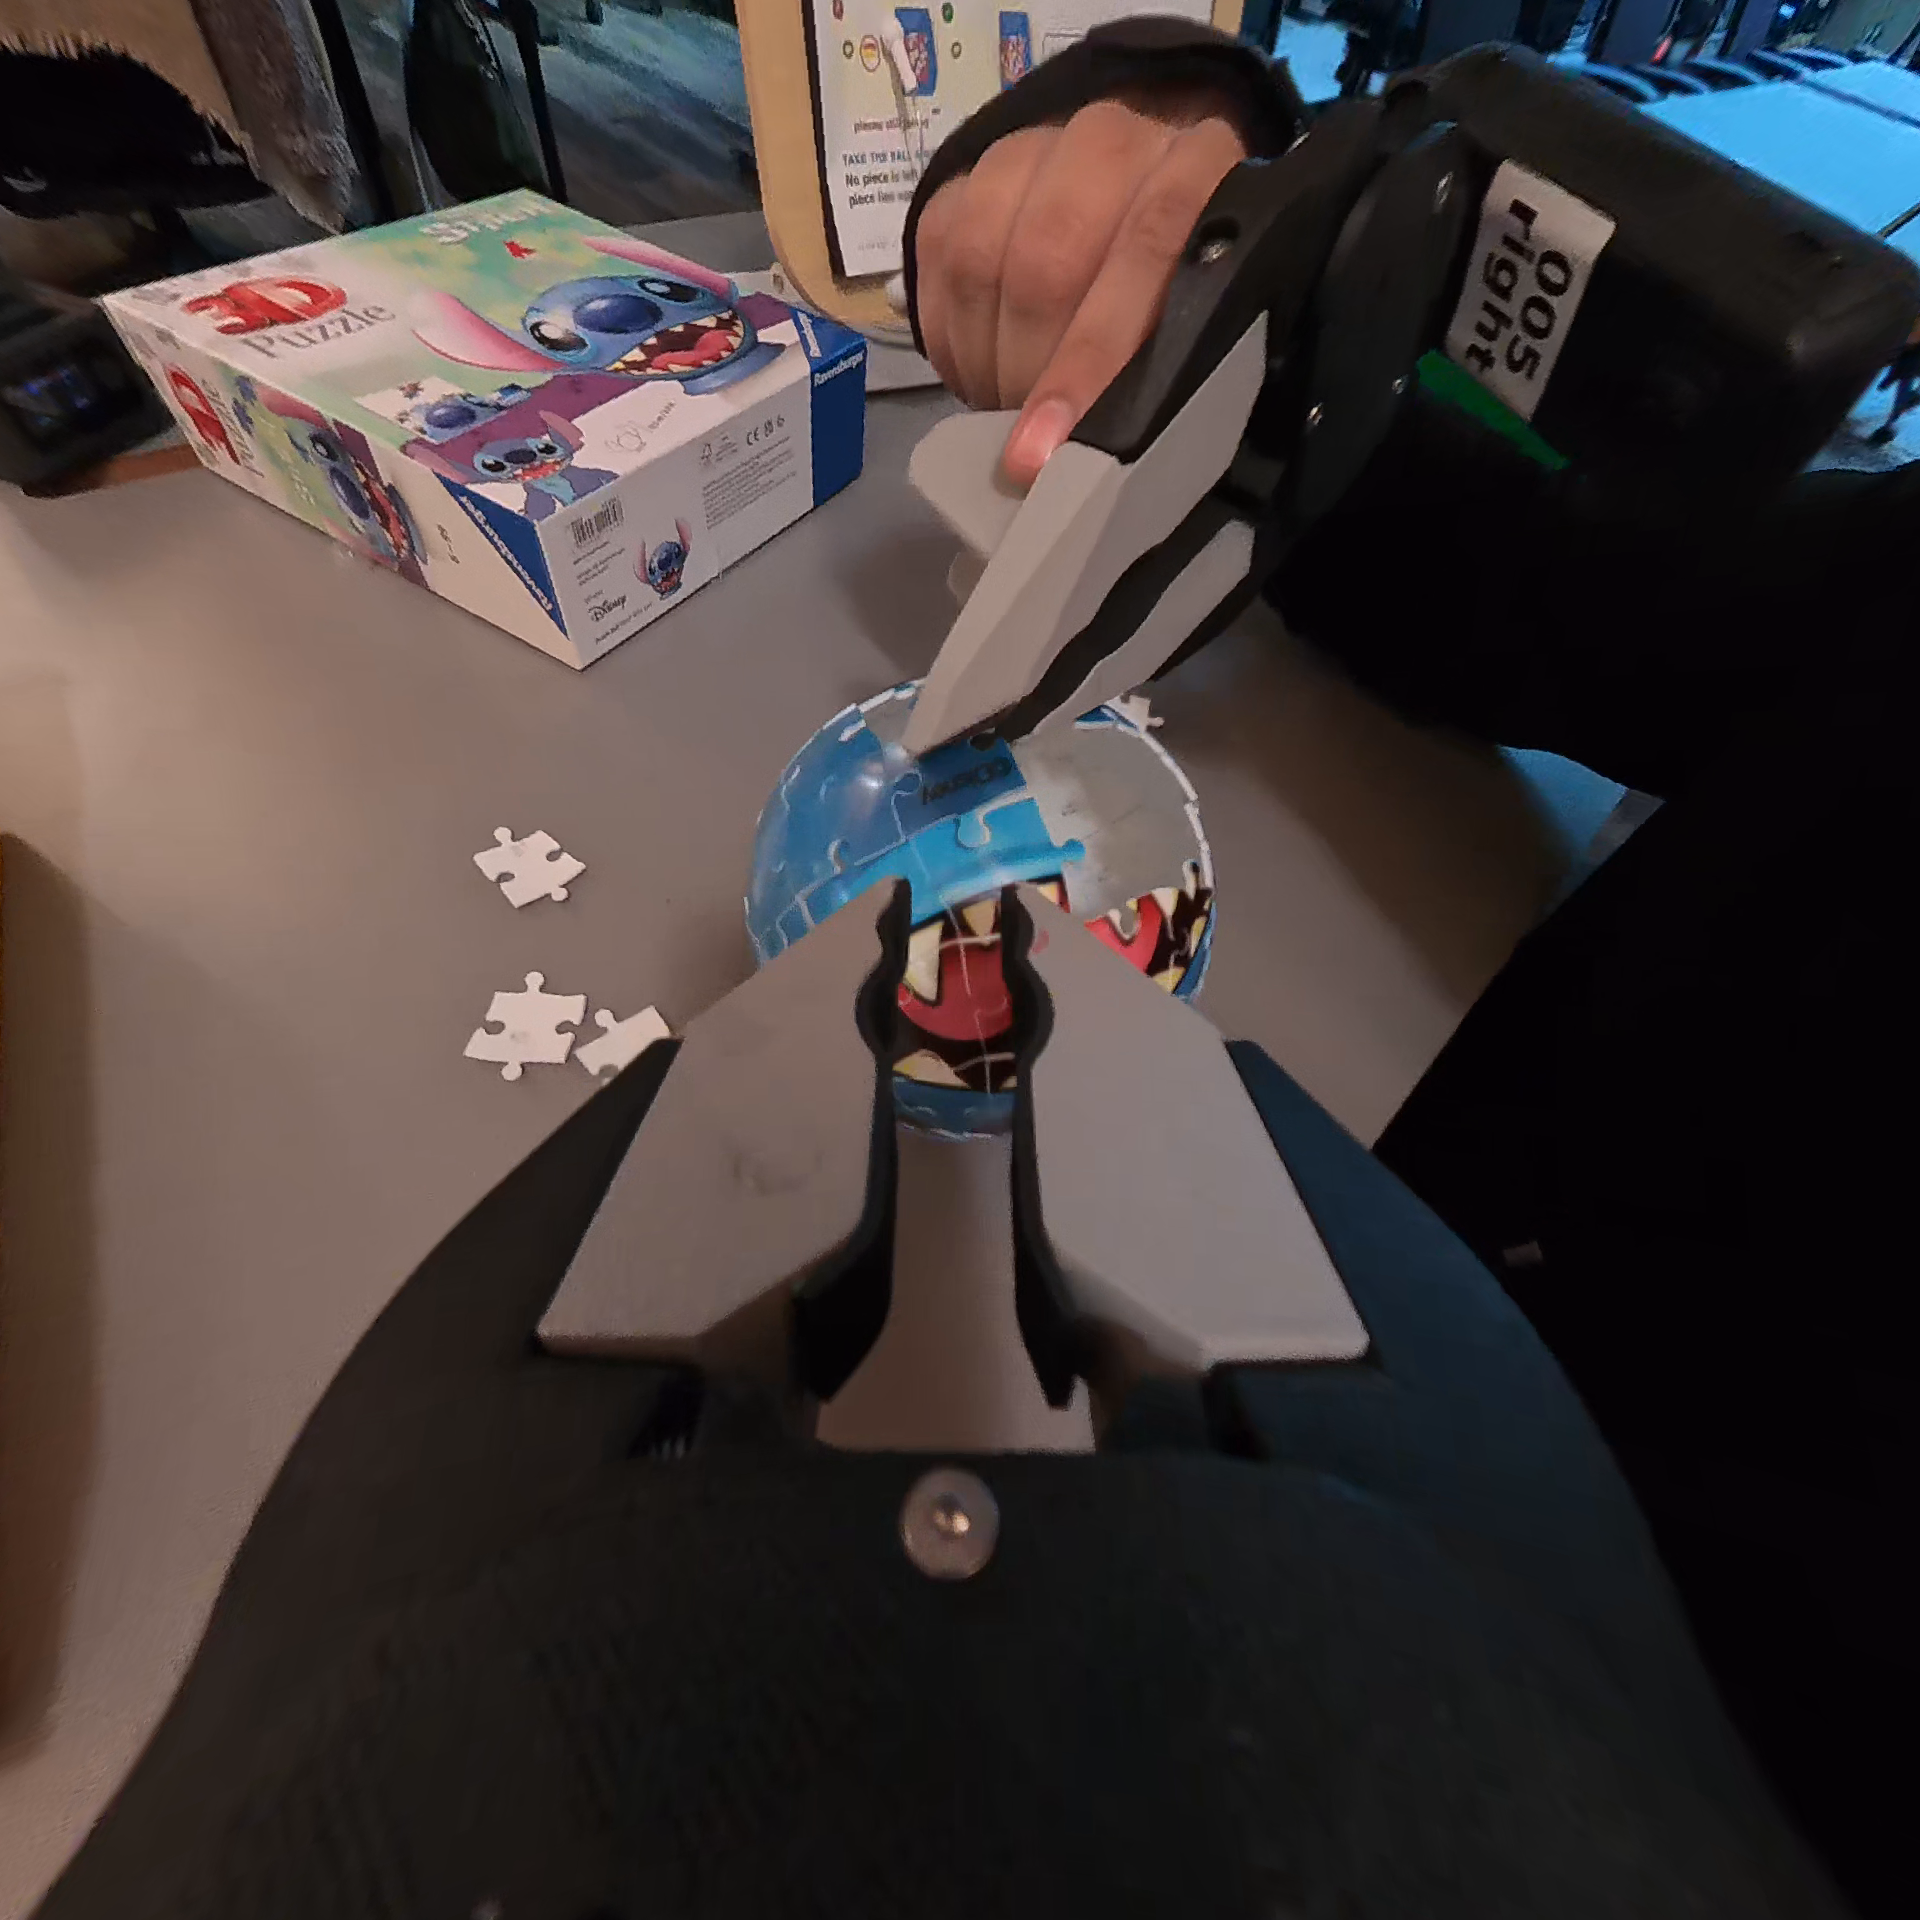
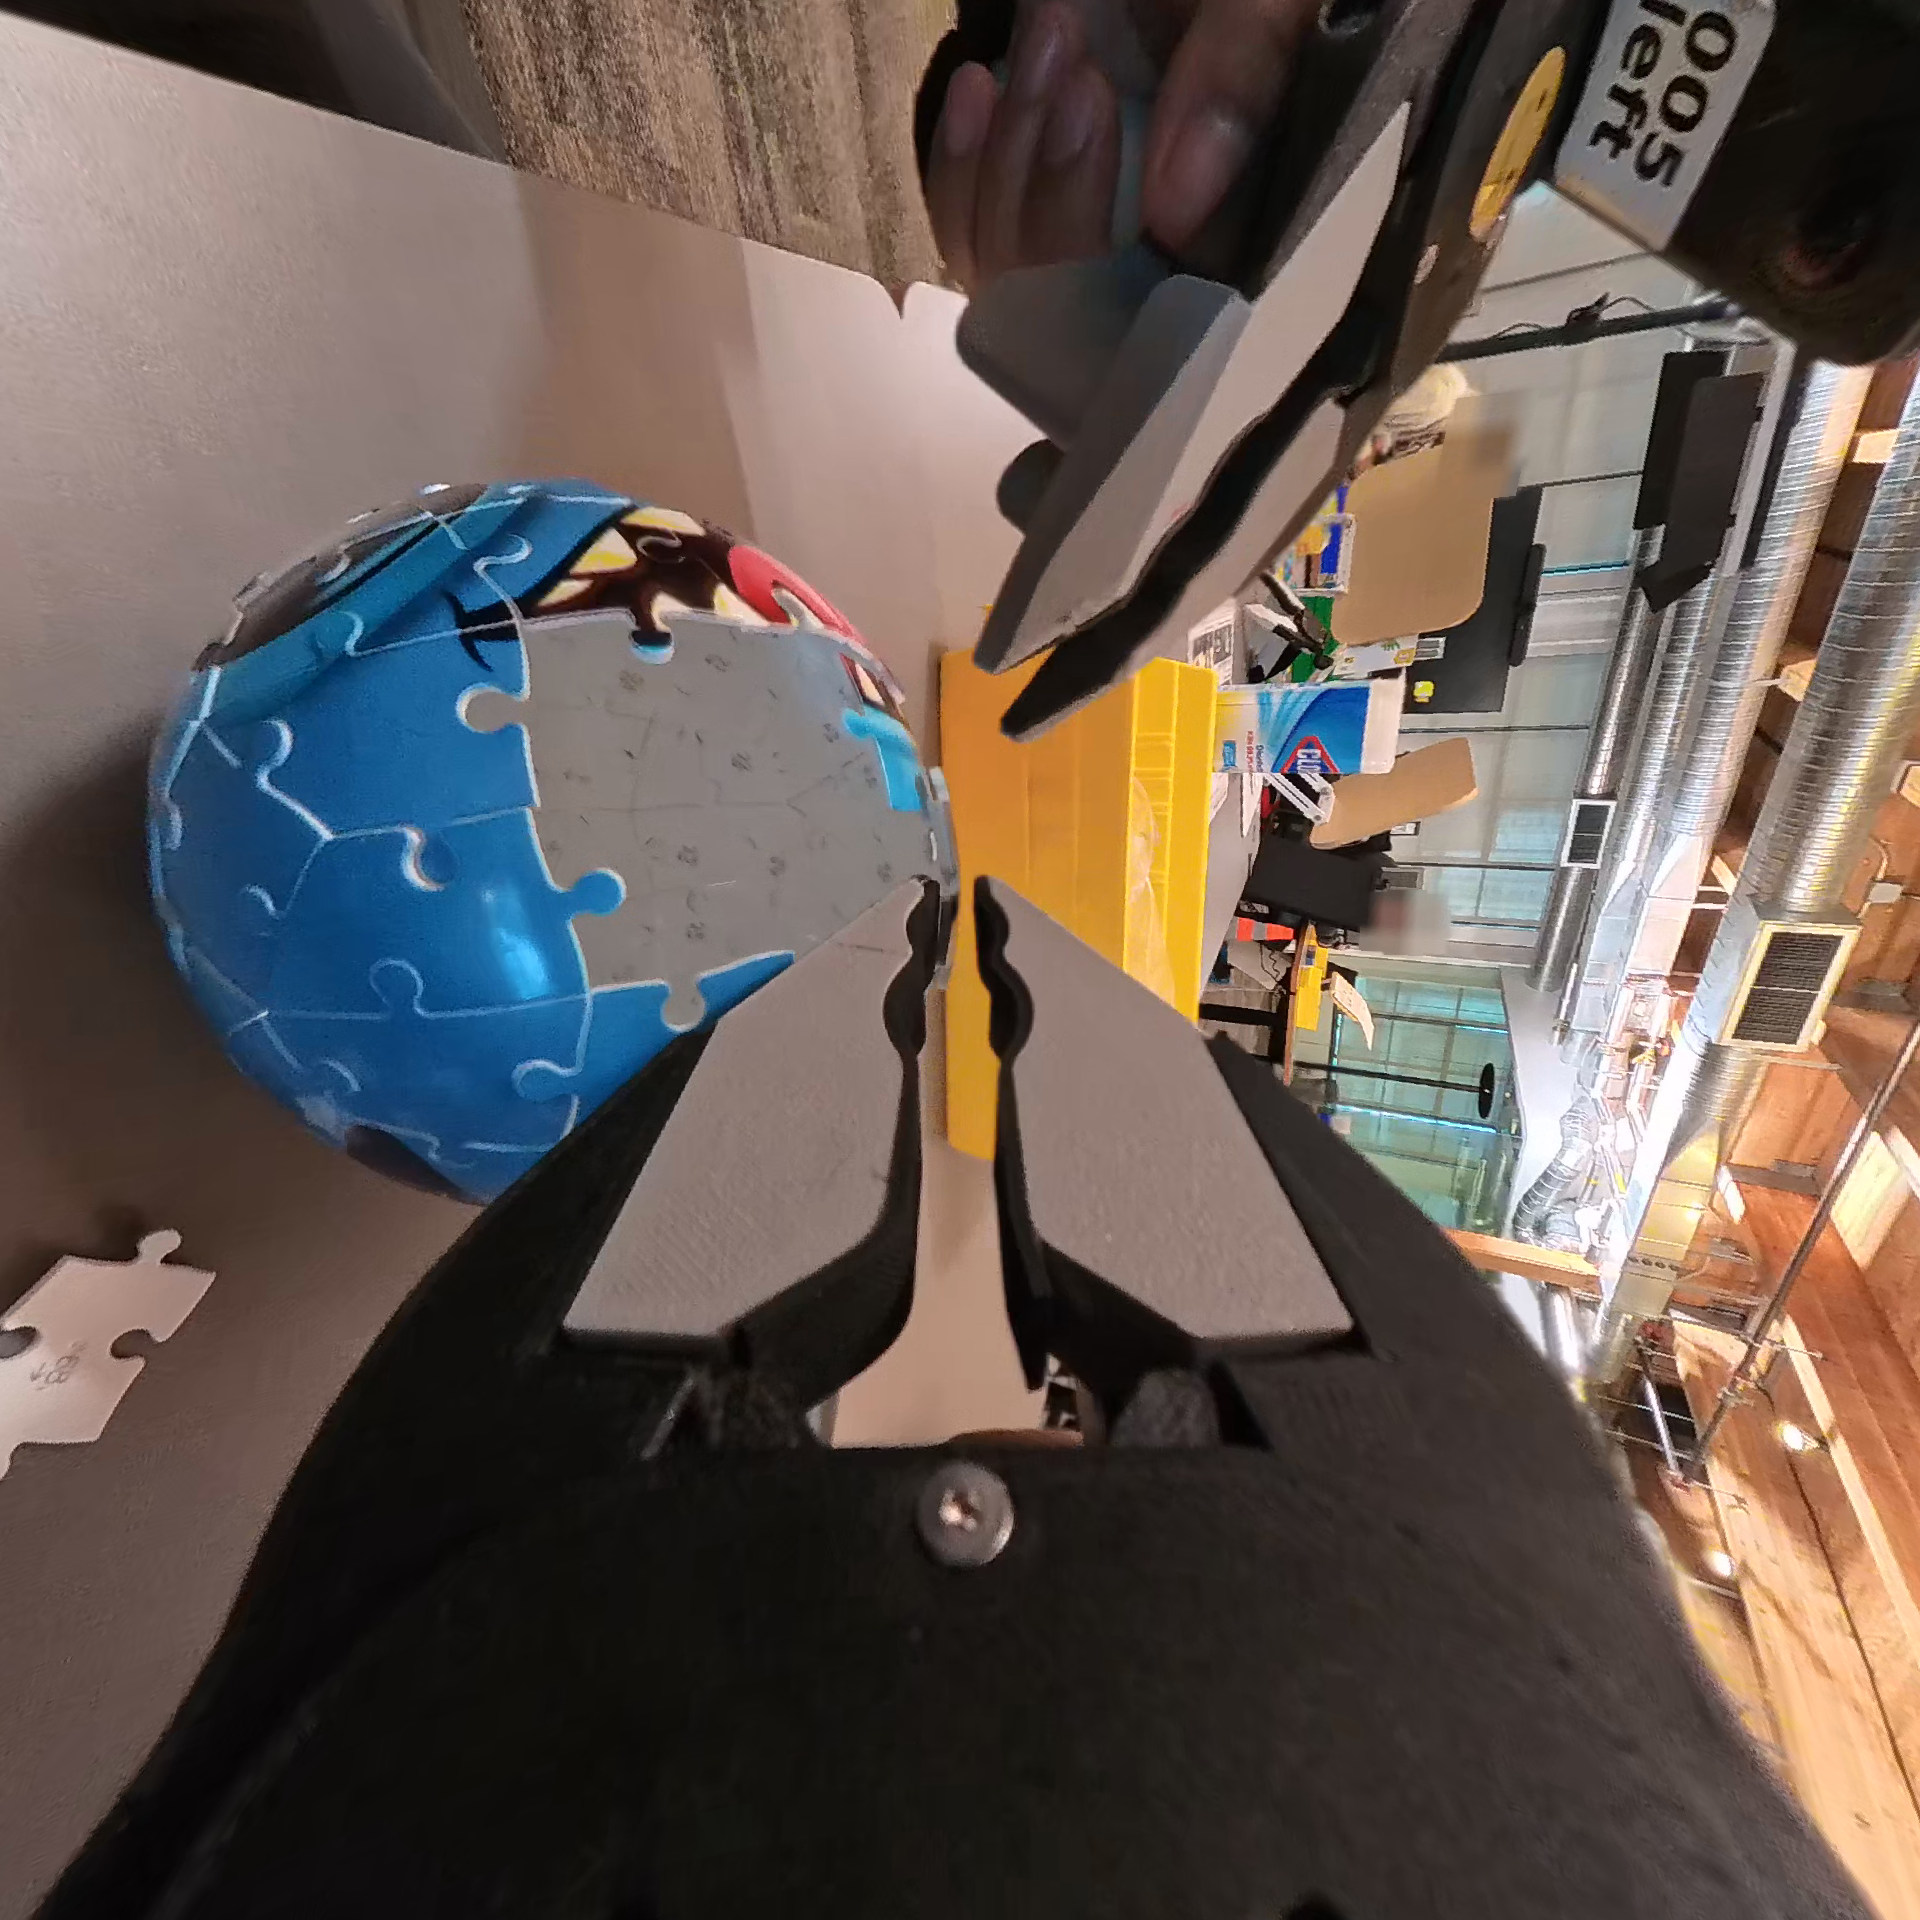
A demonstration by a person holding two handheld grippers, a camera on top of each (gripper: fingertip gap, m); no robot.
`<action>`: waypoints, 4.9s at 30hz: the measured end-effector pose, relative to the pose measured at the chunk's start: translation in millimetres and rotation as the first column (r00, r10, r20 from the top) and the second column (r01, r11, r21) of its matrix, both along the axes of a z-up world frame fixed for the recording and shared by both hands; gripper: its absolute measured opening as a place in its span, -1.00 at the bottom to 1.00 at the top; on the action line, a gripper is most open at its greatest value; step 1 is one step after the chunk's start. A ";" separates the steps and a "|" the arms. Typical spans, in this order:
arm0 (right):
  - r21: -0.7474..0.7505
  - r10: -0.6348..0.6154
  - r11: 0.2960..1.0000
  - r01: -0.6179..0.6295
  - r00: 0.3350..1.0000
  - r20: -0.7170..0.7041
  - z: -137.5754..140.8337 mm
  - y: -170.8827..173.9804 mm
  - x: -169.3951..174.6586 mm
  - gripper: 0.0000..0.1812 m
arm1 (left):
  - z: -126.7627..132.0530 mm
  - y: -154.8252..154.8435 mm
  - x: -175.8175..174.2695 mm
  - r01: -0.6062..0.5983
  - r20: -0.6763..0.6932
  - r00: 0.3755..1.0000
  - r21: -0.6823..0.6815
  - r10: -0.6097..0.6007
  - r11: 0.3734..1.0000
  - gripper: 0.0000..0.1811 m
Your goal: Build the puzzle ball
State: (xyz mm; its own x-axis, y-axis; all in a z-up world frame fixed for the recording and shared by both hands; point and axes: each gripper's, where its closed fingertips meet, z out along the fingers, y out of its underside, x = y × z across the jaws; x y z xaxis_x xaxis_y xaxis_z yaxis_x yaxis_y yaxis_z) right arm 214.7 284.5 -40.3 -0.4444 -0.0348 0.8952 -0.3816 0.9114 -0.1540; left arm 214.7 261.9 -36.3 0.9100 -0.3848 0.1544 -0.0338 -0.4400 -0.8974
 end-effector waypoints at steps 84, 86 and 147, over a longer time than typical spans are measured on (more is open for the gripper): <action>0.056 0.004 0.998 -0.002 1.000 -0.028 -7.5 -14.2 -6.0 -0.99 | -12.8 12.5 12.3 -0.137 -0.187 0.971 0.069 0.148 0.988 -0.72; 0.041 -0.001 0.999 0.002 1.000 -0.027 -7.2 -13.9 -6.9 -0.98 | -12.0 13.1 11.4 -0.156 -0.223 0.960 0.074 0.168 0.985 -0.74; -0.293 0.151 0.954 -0.065 0.947 0.284 -3.7 -14.9 5.3 -0.92 | -10.3 14.9 13.8 -0.143 -0.211 0.965 0.080 0.157 0.987 -0.78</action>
State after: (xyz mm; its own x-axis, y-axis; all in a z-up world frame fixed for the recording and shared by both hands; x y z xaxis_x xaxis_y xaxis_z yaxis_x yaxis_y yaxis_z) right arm 220.0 269.6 -44.0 -0.7008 0.1316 0.7011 -0.3716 0.7716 -0.5163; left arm 228.5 276.8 -46.6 0.9669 -0.2445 -0.0725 -0.1680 -0.3967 -0.9024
